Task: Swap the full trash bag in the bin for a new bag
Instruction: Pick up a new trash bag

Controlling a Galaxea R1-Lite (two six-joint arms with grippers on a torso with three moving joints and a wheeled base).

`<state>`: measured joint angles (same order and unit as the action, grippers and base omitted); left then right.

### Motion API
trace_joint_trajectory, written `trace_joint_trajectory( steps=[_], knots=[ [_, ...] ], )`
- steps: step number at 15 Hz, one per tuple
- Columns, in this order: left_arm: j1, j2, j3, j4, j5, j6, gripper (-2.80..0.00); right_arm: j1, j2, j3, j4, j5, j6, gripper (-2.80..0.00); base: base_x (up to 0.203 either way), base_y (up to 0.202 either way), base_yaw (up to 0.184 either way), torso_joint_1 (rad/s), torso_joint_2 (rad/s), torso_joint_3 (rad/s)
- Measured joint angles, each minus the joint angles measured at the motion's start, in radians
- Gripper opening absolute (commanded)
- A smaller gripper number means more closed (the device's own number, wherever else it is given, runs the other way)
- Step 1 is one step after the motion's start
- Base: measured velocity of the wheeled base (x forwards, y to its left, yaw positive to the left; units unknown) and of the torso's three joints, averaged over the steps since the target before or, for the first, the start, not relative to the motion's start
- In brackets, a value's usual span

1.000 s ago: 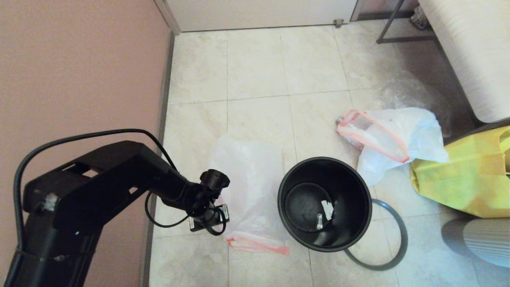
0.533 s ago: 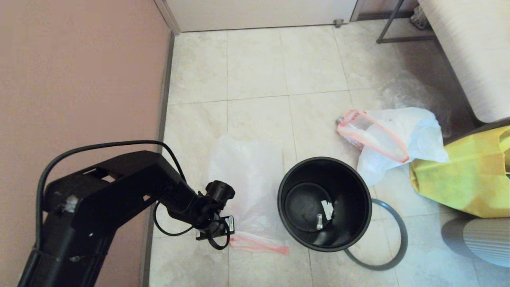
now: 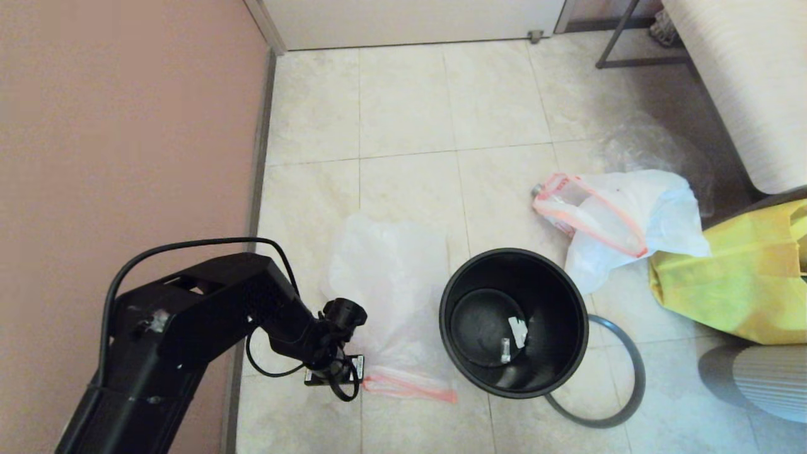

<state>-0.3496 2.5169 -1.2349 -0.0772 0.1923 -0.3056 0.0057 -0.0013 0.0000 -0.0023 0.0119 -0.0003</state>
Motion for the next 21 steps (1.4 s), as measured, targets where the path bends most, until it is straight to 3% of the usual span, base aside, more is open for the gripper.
trace_joint_trajectory(
  steps=[2,5,8,12,18,19,21],
  knots=[
    [-0.002,0.025,-0.019,0.008,0.000,0.060,0.00,0.000,0.000,0.000,0.000,0.000,0.000,-2.80,0.000,0.000,0.000,0.000,0.00,0.000],
    [-0.003,0.075,-0.148,0.079,0.008,0.075,0.00,0.000,0.000,0.000,0.000,0.000,0.000,-2.80,0.000,0.000,0.000,0.000,0.00,0.000],
    [0.005,0.138,-0.372,0.209,0.010,0.055,0.00,0.000,0.000,0.000,0.000,0.000,0.000,-2.80,0.000,0.000,0.000,0.000,0.00,0.000],
    [0.021,0.235,-0.599,0.280,0.018,0.011,0.00,0.000,0.000,0.000,0.000,0.000,0.000,-2.80,0.000,0.000,0.000,0.000,0.00,0.000],
    [0.024,0.278,-0.676,0.276,0.019,-0.033,0.00,0.000,0.000,0.000,0.000,0.000,0.000,-2.80,0.000,0.000,0.000,0.000,0.00,0.000],
    [0.024,0.275,-0.672,0.264,0.019,-0.038,-2.80,0.000,0.000,0.000,0.000,0.000,0.000,-2.80,0.000,0.000,0.000,0.000,0.00,0.000],
    [0.026,0.269,-0.661,0.259,0.020,-0.042,-2.80,0.000,0.000,0.000,0.000,0.000,0.000,-2.80,0.000,0.000,0.000,0.000,0.00,0.000]
  ],
)
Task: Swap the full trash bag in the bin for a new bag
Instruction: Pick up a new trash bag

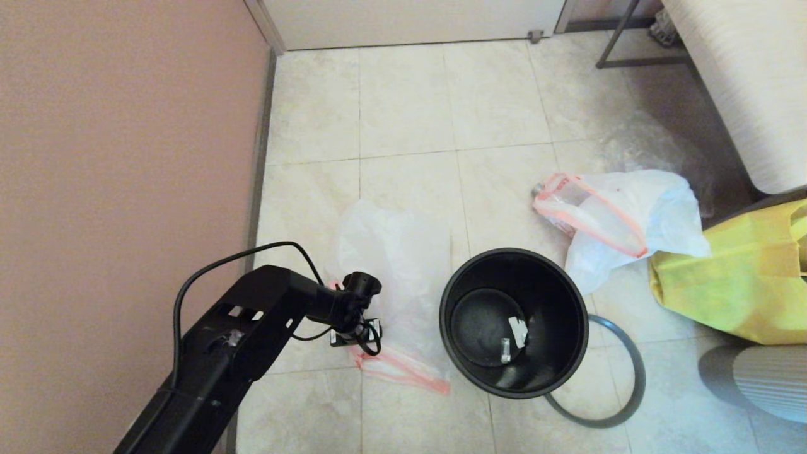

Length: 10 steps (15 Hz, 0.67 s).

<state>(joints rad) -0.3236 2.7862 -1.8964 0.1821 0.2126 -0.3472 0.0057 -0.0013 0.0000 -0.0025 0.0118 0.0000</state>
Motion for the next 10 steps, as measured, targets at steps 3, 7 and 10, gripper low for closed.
trace_joint_trajectory(
  steps=[3,7,10],
  knots=[
    [0.000,-0.003,0.001,-0.002,0.000,0.000,-2.80,0.000,0.000,0.000,0.000,0.000,0.000,-2.80,0.000,0.000,0.000,0.000,0.00,0.000],
    [0.000,-0.002,-0.003,-0.002,0.001,0.000,-2.80,0.000,0.000,0.000,0.000,0.000,0.000,-2.80,0.000,0.000,0.000,0.000,0.00,0.000],
    [0.000,-0.013,0.013,0.001,0.004,-0.010,-2.80,0.000,0.000,0.000,0.000,0.000,0.000,-2.80,0.000,0.000,0.000,0.000,0.00,0.000]
  ],
)
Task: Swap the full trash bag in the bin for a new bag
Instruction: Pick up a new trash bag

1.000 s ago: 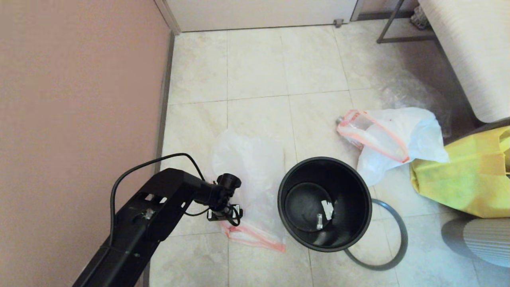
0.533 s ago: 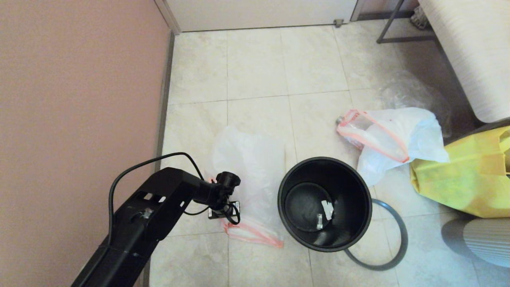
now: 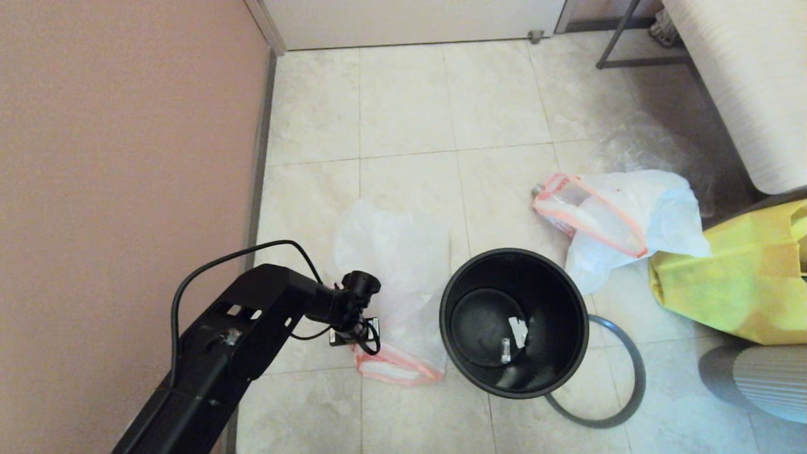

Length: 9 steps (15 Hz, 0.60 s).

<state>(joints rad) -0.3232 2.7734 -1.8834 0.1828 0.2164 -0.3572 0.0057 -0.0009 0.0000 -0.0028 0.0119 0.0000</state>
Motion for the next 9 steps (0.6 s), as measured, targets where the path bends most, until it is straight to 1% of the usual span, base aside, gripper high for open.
trace_joint_trajectory(
  steps=[2,4,6,9],
  knots=[
    [-0.007,-0.046,0.063,0.000,0.003,-0.030,-2.80,0.000,0.000,0.000,0.000,0.000,0.000,-2.80,0.000,0.000,0.000,0.000,0.00,0.000],
    [-0.026,-0.135,0.171,-0.003,0.003,-0.046,-2.80,0.000,0.000,0.000,0.000,0.000,0.000,-2.80,0.000,0.000,0.000,0.000,0.00,0.000],
    [-0.049,-0.256,0.295,-0.009,0.005,-0.065,-2.80,0.000,0.000,0.000,0.000,0.000,0.000,-2.80,0.000,0.000,0.000,0.000,0.00,0.000],
    [-0.097,-0.489,0.490,-0.011,0.006,-0.090,-2.80,0.000,0.000,0.000,0.000,0.000,0.000,-2.80,0.000,0.000,0.000,0.000,0.00,0.000]
  ],
)
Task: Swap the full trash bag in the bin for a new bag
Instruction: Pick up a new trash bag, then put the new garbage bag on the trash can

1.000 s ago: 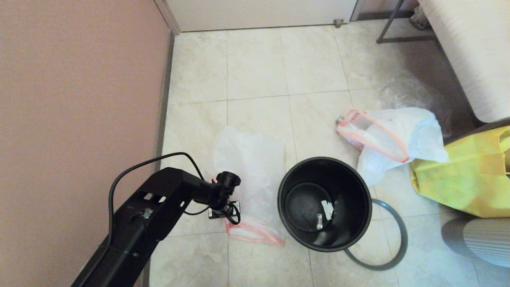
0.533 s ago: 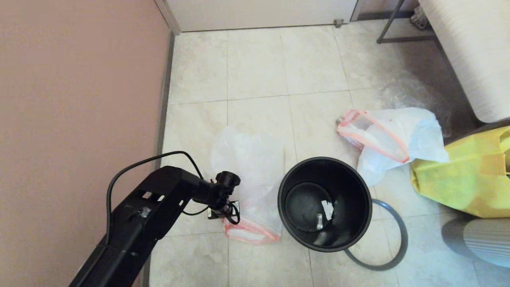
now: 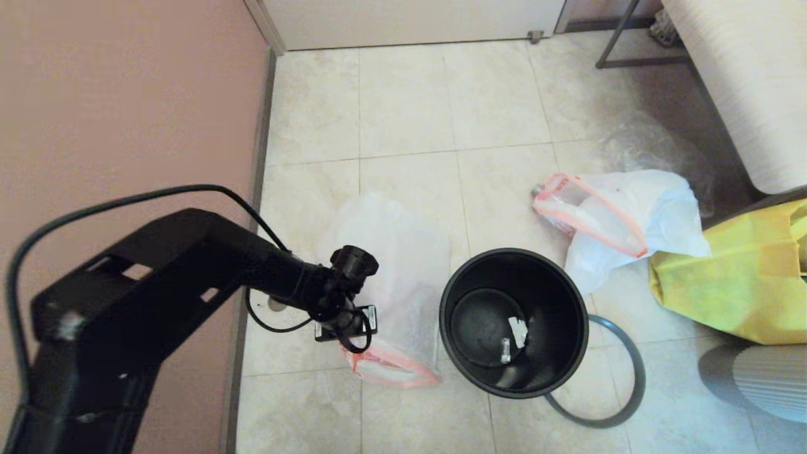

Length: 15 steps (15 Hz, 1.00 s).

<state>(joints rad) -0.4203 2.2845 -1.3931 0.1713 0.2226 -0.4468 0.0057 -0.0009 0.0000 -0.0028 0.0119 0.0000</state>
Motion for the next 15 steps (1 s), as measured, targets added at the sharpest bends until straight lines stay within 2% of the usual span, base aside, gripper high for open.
trace_joint_trajectory(
  steps=[3,5,6,9,13,15],
  knots=[
    [-0.050,-0.233,0.130,0.039,0.038,-0.008,-2.80,0.000,0.000,0.000,0.000,0.000,0.000,-2.80,0.000,0.000,0.000,0.000,0.00,0.000],
    [-0.079,-0.371,0.175,0.142,0.031,-0.010,-2.80,0.000,0.000,0.000,0.000,0.000,0.000,-2.80,0.000,0.000,0.000,0.000,0.00,0.000],
    [-0.091,-0.430,0.186,0.206,0.003,-0.011,-2.80,0.000,0.000,0.000,0.000,0.000,0.000,-2.80,0.000,0.000,0.000,0.000,0.00,0.000],
    [-0.122,-0.591,0.196,0.379,-0.137,-0.004,-2.80,0.000,0.000,0.000,0.000,0.000,0.000,-2.80,0.000,0.000,0.000,0.000,0.00,0.000],
    [-0.141,-0.774,0.162,0.555,-0.310,0.069,-2.80,0.000,0.000,0.000,0.000,0.000,0.000,-2.80,0.000,0.000,0.000,0.000,0.00,0.000],
    [-0.153,-0.842,0.126,0.599,-0.394,0.094,-2.80,0.000,0.000,0.000,0.000,0.000,0.000,-2.80,0.000,0.000,0.000,0.000,0.00,0.000]
  ],
)
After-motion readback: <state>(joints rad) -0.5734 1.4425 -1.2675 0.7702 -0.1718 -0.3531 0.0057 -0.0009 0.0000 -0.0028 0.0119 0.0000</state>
